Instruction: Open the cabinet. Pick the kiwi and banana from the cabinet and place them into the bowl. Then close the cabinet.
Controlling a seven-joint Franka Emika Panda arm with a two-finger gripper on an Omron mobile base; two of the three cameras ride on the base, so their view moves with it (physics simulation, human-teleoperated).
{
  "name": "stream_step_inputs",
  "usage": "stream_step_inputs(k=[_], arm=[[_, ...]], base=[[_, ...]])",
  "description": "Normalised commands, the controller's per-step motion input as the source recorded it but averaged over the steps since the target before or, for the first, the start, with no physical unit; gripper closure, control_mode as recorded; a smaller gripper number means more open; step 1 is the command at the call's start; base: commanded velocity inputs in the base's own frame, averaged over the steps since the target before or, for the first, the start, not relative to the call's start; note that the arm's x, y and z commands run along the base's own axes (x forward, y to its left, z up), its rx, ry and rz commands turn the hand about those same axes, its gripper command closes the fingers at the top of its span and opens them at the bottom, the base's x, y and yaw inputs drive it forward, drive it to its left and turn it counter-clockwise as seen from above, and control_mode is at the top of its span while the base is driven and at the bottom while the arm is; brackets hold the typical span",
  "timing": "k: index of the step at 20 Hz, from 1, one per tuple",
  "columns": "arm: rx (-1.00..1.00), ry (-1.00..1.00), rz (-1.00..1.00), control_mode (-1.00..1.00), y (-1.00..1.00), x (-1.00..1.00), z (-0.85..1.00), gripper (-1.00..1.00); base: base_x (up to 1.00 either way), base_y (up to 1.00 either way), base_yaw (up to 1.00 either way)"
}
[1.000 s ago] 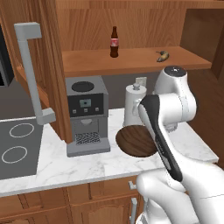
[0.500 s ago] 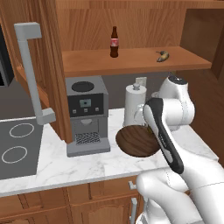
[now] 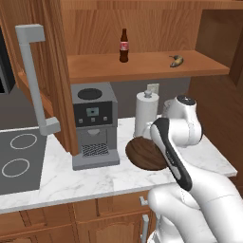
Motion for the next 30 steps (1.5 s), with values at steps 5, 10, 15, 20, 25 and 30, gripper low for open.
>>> stream_step_inputs(k=[5,10,15,20,25,30], arm=[[-0.02,0.00,0.00,-1.00,0.00,0.65,-0.22,1.00],[0.00,0.00,0.00,-1.00,0.00,0.79,-0.28,1.00],[0.00,0.00,0.00,-1.00,-0.02,0.61,-0.54,1.00],[-0.02,0.00,0.00,-1.00,-0.05,0.31,-0.39,1.00],[0.00,-0.01,0.00,-1.00,0.00,0.13,-0.10,-1.00],[0.00,0.00,0.00,-1.00,0.00,0.02,0.00,-1.00]], base=[[0.00,0.00,0.00],[0.00,0.00,0.00],[0.00,0.00,0.00],[0.00,0.00,0.00],[0.00,0.00,0.00],[0.00,0.00,0.00]])
